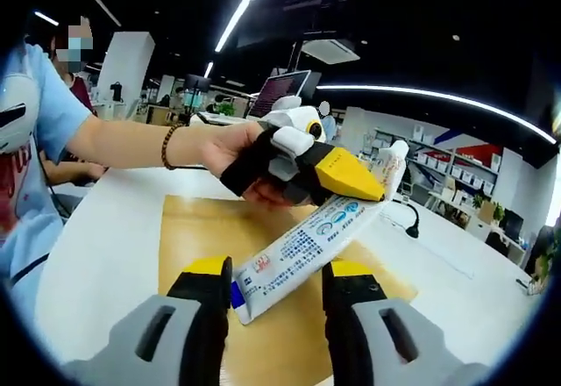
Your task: Pick up the toothpaste unscrew the cap squeeze it onto the small board screw the cap back on and return it to the table
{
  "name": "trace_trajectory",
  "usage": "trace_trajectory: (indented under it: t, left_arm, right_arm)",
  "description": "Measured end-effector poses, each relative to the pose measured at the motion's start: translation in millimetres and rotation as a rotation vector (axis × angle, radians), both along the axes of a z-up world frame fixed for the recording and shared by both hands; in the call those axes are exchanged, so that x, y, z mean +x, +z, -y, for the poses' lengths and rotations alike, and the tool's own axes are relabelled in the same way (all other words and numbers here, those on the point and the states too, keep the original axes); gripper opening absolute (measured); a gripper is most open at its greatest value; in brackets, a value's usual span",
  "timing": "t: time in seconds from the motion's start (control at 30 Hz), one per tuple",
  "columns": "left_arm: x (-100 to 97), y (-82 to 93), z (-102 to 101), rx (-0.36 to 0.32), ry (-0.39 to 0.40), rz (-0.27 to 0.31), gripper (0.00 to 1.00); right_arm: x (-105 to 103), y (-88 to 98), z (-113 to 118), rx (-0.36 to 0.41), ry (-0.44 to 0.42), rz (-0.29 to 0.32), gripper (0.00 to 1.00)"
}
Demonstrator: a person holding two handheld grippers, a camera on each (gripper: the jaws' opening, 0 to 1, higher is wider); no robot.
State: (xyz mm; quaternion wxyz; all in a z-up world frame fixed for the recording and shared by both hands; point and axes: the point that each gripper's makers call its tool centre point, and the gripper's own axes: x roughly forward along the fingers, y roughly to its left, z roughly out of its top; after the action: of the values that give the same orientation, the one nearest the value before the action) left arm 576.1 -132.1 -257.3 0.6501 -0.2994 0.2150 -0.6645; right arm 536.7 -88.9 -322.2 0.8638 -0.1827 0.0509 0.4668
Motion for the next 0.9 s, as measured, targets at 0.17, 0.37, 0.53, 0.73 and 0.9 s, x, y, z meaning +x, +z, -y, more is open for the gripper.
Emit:
trace_trajectory:
  t: [0.17, 0.37, 0.53, 0.73, 0.9]
  left_arm:
    - [-8.7, 10.9, -2, -0.027, -0.006, 0.105, 0.03]
    - [-22.5, 26.7, -5, -0.031, -0.010, 0.296, 0.03]
    - [-32.8, 33.6, -8, -0.022, -0.021, 0.401, 0.02]
    - [-38.0, 36.2, -11, -0.009, 0.019, 0.452, 0.02]
    - [-32.7, 31.9, -16, 0.002, 0.063, 0.391, 0.02]
  right_arm:
    - [-4, -1.6, -2, 0.030, 0.010, -0.047, 0.38]
    - [-6, -3.5, 1, 0.039, -0.001, -0.073, 0.43]
    - [-9, -4.1, 2, 0.031, 0.006, -0.077, 0.47]
    - [-22, 2.2, 0, 0.066, 0.068, -0.092, 0.47]
    - [-18, 17.6, 13, 0.137, -0.006, -0.129, 0.52]
